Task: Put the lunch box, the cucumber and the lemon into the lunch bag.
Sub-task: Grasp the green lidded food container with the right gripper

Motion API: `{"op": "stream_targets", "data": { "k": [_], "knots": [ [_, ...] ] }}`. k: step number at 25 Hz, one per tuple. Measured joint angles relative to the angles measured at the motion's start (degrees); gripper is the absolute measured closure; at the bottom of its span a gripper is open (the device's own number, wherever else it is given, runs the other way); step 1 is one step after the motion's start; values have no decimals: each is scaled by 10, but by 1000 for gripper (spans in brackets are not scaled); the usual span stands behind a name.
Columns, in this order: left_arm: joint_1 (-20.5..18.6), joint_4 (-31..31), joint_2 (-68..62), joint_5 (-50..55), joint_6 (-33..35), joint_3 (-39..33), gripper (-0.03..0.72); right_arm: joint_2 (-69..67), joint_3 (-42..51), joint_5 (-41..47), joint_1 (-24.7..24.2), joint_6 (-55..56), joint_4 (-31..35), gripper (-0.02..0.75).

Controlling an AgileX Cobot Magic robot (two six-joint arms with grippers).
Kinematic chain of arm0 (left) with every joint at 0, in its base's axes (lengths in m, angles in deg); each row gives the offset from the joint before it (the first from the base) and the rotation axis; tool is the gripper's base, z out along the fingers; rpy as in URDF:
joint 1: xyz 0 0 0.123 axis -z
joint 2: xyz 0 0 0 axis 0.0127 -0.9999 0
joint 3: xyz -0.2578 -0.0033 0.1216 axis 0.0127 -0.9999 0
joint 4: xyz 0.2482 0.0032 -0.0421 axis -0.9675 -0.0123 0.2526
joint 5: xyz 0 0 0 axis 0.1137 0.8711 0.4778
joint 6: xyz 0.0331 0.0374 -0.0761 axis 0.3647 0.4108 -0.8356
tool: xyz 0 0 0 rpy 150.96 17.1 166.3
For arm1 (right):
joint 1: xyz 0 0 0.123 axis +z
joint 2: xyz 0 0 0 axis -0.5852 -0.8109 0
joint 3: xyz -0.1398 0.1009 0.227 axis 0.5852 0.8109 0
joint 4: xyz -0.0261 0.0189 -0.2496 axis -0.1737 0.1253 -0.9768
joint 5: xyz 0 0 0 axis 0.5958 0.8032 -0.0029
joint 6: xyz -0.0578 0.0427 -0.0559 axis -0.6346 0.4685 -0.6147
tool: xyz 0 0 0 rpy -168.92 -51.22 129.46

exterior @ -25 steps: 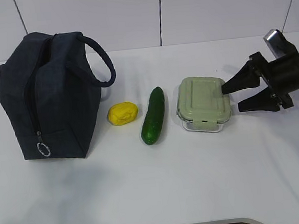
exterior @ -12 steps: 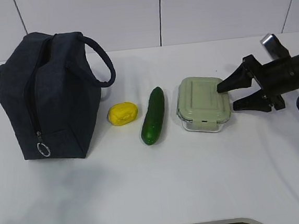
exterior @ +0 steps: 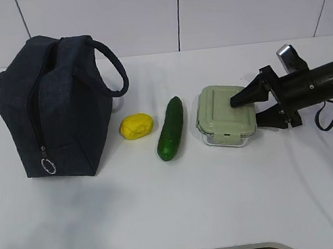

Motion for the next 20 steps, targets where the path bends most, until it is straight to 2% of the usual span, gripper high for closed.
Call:
{"op": "stream_targets", "data": {
  "k": [5,12,20],
  "knots": [
    [0,0,0,0,0,0,373,-3,0,3,3,-3,0,170],
    [0,0,0,0,0,0,373,-3,0,8,3,-9,1,297],
    [0,0,0,0,0,0,373,-3,0,11,3,-29,7,320]
  ]
}}
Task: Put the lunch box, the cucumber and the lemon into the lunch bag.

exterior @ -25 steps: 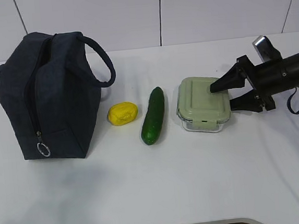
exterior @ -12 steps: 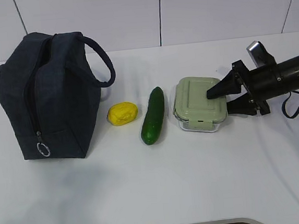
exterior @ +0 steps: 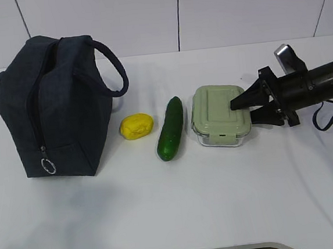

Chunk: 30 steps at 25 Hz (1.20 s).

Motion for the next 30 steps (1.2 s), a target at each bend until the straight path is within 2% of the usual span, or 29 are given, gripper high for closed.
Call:
{"op": "stream_targets", "data": {
  "k": [22,30],
  "knots": [
    [0,0,0,0,0,0,373,0,0,0,0,-7,3,349],
    [0,0,0,0,0,0,373,-6,0,24,0,-14,28,350]
  ]
}}
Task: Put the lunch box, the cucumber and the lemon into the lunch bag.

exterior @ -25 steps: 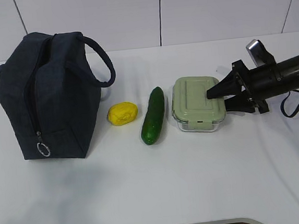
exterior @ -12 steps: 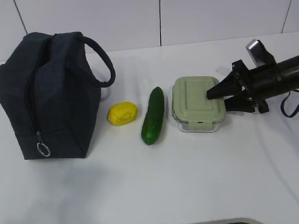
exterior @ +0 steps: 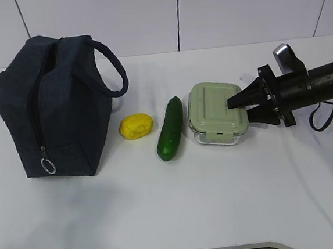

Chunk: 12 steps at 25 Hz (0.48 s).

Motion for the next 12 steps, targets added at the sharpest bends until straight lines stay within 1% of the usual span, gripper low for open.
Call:
{"op": "stream_targets", "data": {
  "k": [7,12],
  "knots": [
    [0,6,0,0,0,0,374,-1,0,0,0,4,2,350],
    [0,38,0,0,0,0,379,16,0,0,0,13,0,351]
  ]
}}
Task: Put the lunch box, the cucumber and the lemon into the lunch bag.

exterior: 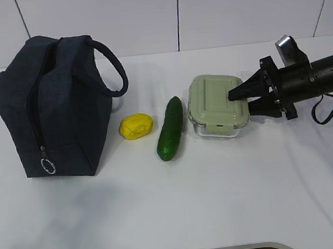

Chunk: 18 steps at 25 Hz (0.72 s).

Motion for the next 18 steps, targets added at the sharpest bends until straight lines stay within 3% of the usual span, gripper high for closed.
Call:
{"op": "stream_targets", "data": {
  "k": [4,10,18],
  "knots": [
    [0,5,-12,3,0,7,379,31,0,2,0,11,0,351],
    [0,16,-105,3,0,75,402,72,0,6,5,25,3,351],
    [0,50,-277,-14,0,147,375,109,2,12,62,55,8,351]
  ]
}}
